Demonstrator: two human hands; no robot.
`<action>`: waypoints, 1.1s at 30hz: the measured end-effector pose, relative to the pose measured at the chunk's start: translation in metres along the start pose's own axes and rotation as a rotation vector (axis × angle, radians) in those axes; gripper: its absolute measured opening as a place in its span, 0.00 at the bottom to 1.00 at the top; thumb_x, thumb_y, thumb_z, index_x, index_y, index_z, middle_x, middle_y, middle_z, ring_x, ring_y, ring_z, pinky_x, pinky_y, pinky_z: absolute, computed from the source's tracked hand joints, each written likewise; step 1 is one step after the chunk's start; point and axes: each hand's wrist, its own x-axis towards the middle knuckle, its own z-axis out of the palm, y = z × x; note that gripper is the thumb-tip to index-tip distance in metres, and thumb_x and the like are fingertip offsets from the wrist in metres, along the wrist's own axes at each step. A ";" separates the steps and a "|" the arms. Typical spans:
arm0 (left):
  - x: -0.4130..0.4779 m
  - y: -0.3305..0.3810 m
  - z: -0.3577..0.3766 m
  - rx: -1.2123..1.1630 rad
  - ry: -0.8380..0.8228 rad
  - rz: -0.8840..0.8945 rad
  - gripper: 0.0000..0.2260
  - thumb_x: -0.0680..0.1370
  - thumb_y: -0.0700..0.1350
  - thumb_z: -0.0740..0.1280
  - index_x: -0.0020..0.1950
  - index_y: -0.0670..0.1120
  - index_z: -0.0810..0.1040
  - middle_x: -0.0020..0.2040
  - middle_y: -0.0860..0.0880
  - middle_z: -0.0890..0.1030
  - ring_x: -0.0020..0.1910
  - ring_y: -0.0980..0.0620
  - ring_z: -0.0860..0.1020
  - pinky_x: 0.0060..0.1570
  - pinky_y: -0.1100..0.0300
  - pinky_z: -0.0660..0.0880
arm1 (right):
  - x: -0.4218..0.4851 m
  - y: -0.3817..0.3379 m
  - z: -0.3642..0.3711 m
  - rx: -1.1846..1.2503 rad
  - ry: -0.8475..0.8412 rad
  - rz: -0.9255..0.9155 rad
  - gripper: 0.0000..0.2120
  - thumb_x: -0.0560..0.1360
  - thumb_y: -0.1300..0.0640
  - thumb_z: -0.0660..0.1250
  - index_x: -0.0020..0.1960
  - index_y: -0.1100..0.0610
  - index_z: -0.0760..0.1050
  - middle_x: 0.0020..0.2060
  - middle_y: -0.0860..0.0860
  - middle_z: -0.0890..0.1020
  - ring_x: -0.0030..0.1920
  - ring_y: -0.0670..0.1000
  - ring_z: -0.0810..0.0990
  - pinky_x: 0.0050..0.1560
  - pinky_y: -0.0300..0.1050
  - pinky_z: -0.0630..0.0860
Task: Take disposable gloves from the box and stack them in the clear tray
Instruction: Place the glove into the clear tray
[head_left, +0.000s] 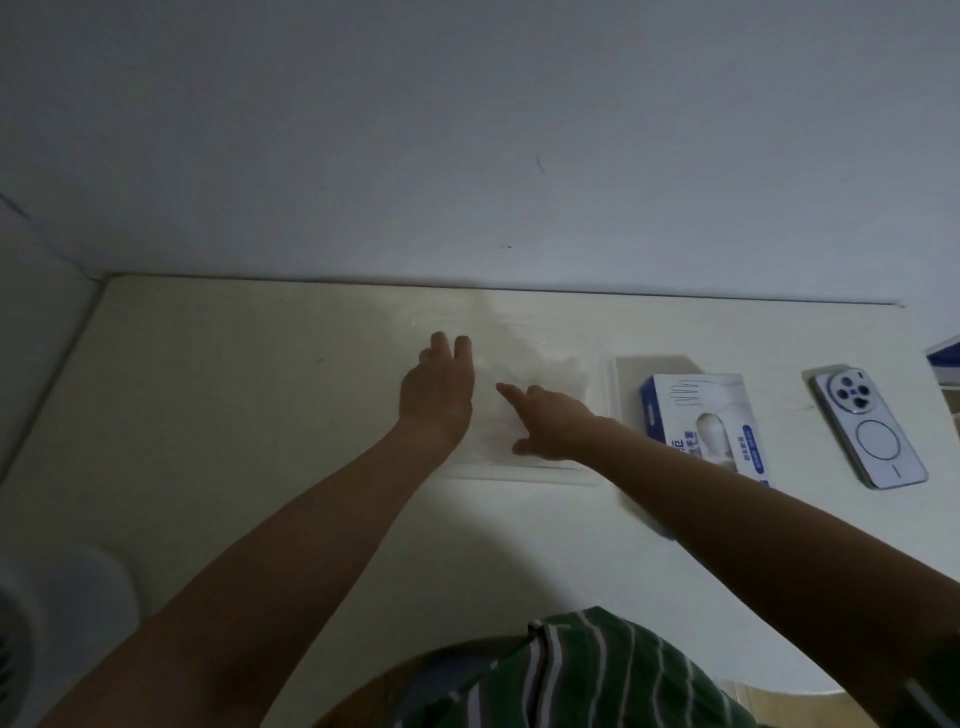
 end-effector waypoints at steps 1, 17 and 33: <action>0.000 0.001 -0.001 0.068 0.101 0.064 0.16 0.73 0.35 0.64 0.60 0.43 0.69 0.55 0.43 0.73 0.51 0.44 0.74 0.45 0.55 0.72 | 0.001 -0.001 0.003 0.006 -0.020 0.017 0.43 0.75 0.50 0.71 0.79 0.52 0.48 0.66 0.59 0.69 0.61 0.59 0.75 0.60 0.51 0.74; 0.013 -0.007 0.047 0.098 -0.520 0.127 0.55 0.66 0.46 0.79 0.77 0.37 0.42 0.73 0.36 0.52 0.68 0.36 0.65 0.63 0.49 0.69 | 0.015 0.003 0.019 0.031 -0.059 0.297 0.53 0.73 0.59 0.72 0.79 0.53 0.34 0.71 0.63 0.58 0.65 0.63 0.70 0.61 0.52 0.72; 0.005 0.013 0.009 0.298 -0.372 0.059 0.26 0.77 0.39 0.64 0.72 0.34 0.59 0.66 0.40 0.64 0.61 0.43 0.70 0.56 0.54 0.71 | -0.029 -0.001 -0.037 0.067 0.312 -0.062 0.21 0.75 0.52 0.70 0.66 0.55 0.72 0.58 0.53 0.73 0.52 0.53 0.77 0.49 0.47 0.77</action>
